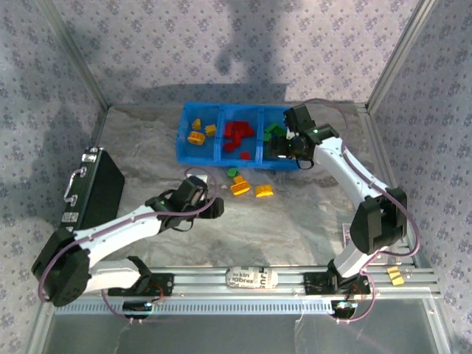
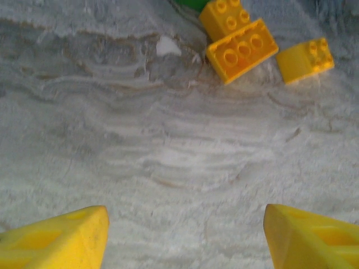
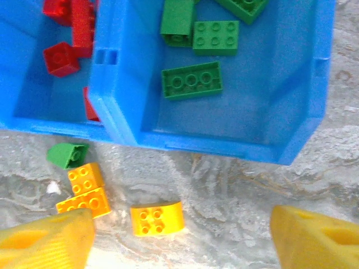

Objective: Sort the legos into containers by color
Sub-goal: Place the lego in the container, then pick up the lego from the center of the table.

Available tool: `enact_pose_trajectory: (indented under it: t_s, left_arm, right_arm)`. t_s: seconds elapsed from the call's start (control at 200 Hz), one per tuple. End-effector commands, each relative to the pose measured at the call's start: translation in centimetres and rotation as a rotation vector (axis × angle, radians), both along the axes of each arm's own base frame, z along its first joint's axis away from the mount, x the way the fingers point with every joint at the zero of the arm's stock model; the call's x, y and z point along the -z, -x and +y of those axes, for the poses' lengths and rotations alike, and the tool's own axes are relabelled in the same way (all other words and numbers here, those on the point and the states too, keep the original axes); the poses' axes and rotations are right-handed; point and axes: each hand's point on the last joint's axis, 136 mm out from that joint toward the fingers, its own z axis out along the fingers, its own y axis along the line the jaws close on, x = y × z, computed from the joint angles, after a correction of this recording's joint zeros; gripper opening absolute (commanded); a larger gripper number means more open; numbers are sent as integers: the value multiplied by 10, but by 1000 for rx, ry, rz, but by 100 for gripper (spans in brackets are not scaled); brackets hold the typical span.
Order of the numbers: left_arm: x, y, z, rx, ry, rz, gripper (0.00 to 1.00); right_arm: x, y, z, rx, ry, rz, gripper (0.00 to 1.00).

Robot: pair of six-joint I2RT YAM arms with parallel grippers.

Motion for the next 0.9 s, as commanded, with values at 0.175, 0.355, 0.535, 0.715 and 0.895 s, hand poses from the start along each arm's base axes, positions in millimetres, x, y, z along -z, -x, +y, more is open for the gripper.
enact_pose_trajectory:
  t_s: [0.175, 0.355, 0.535, 0.715, 0.895]
  left_arm:
    - [-25, -44, -21, -5, 81, -59, 73]
    - [-19, -64, -35, 57, -11, -56, 73]
    - [-13, -89, -47, 98, -105, -85, 72]
    - [4, -110, -59, 130, -180, -59, 69]
    - [16, -126, -64, 139, -236, -53, 68]
  right_arm:
    - [1, 15, 25, -78, -50, -4, 71]
    - [3, 34, 26, -76, -73, -13, 60]
    - [4, 55, 12, -55, -77, -29, 51]
    - [11, 76, -1, -40, -80, -30, 47]
    - [12, 86, -11, -24, -93, -39, 45]
